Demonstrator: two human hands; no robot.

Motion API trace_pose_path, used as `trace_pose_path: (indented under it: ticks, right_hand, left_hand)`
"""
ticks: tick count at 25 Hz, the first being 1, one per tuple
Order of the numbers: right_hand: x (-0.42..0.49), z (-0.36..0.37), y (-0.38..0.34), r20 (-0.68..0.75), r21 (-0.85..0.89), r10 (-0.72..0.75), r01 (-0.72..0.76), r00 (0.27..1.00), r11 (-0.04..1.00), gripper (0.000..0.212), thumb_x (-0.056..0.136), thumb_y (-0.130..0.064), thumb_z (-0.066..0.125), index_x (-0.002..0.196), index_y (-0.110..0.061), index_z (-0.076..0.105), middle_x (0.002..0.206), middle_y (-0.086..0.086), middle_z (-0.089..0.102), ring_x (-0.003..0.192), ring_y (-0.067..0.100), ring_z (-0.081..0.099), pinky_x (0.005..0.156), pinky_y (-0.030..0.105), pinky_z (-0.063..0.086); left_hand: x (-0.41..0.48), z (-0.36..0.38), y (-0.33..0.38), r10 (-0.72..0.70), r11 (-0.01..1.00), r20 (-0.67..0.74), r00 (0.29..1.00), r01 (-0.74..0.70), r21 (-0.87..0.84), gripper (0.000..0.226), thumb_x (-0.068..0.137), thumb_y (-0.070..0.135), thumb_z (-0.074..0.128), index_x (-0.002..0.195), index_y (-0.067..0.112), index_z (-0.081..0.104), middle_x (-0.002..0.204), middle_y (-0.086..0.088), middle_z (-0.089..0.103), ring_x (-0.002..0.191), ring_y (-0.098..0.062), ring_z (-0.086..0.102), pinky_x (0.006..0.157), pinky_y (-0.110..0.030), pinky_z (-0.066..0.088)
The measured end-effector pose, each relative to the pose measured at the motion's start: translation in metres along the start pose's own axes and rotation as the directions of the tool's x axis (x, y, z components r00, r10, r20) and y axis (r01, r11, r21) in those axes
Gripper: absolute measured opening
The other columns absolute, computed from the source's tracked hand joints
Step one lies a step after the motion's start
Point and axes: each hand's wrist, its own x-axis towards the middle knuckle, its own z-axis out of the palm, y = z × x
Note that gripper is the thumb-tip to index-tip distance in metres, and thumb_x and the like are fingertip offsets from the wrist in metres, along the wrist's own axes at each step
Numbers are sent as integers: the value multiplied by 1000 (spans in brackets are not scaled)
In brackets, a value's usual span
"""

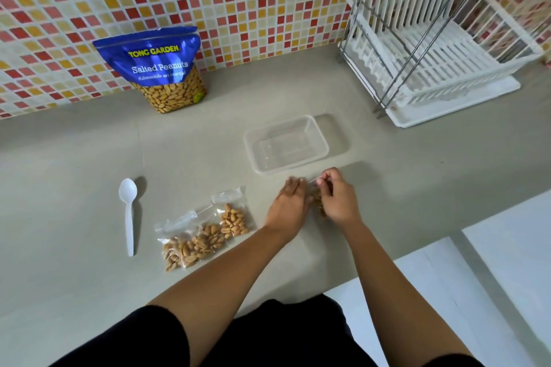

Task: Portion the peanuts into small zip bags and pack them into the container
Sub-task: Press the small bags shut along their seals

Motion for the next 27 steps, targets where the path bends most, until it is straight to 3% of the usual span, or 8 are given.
trace_pose_path:
  ticks: [4,8,13,17,20,22,25,27]
  right_hand:
    - [-10,2,-1,-43,144,-89,95,995,985,4,94,-14,53,94,-12,56,79,-3,64,72,9,60,69,22,47]
    - [-19,4,-17,-54,276,-120,131,991,952,7,92,-12,56,90,-19,57,76,-11,62,68,-4,59,66,10,45]
    - [-24,-1,-51,-69,485,-52,79,996,871,6,91,-15,59,89,-21,60,71,-3,65,54,4,60,50,21,49]
    - [-26,1,-89,-109,560,-118,160,987,813,15,88,-14,64,82,-27,62,72,-7,66,58,6,60,56,20,49]
    - [-26,11,-113,-92,592,-172,192,981,782,14,86,-14,66,82,-27,63,79,-6,68,63,6,59,63,20,48]
    - [-30,20,-125,-70,624,-195,195,978,757,12,85,-14,67,82,-25,63,80,-5,68,63,4,59,63,19,47]
    - [-37,34,-143,-16,687,-192,150,981,711,2,85,-15,66,85,-17,66,77,-4,67,63,1,58,62,15,47]
    - [-42,44,-155,8,730,-169,110,986,674,2,86,-16,65,85,-14,66,76,-3,66,64,0,59,63,14,47]
  left_hand:
    - [-1,-6,2,-60,984,-167,984,30,-175,35,96,20,48,128,7,53,122,-16,61,113,-30,57,92,-30,40]
    - [-3,-16,0,-147,942,-258,955,56,-331,31,92,18,56,120,5,61,113,-16,66,102,-30,63,92,-35,48]
    - [-20,-45,6,-239,869,-344,908,42,-493,26,88,22,63,111,10,68,96,-5,65,82,-14,60,76,-11,43]
    - [-32,-87,-1,-289,698,-201,936,63,-714,11,87,27,64,92,19,69,75,7,60,71,-9,55,68,-24,47]
    - [-43,-119,-10,-295,575,-100,950,93,-813,7,87,23,64,82,18,62,68,6,52,62,-4,47,58,-17,40]
    - [-53,-137,-19,-300,548,-91,950,94,-831,8,86,19,66,80,18,60,68,6,52,57,1,46,54,-12,39]
    - [-65,-159,-32,-344,477,-119,932,64,-877,16,81,9,70,79,18,57,67,5,55,59,-2,50,59,-16,41]
    - [-72,-171,-38,-390,502,-201,899,24,-865,21,78,4,72,81,18,56,75,3,58,63,-5,53,60,-16,45]
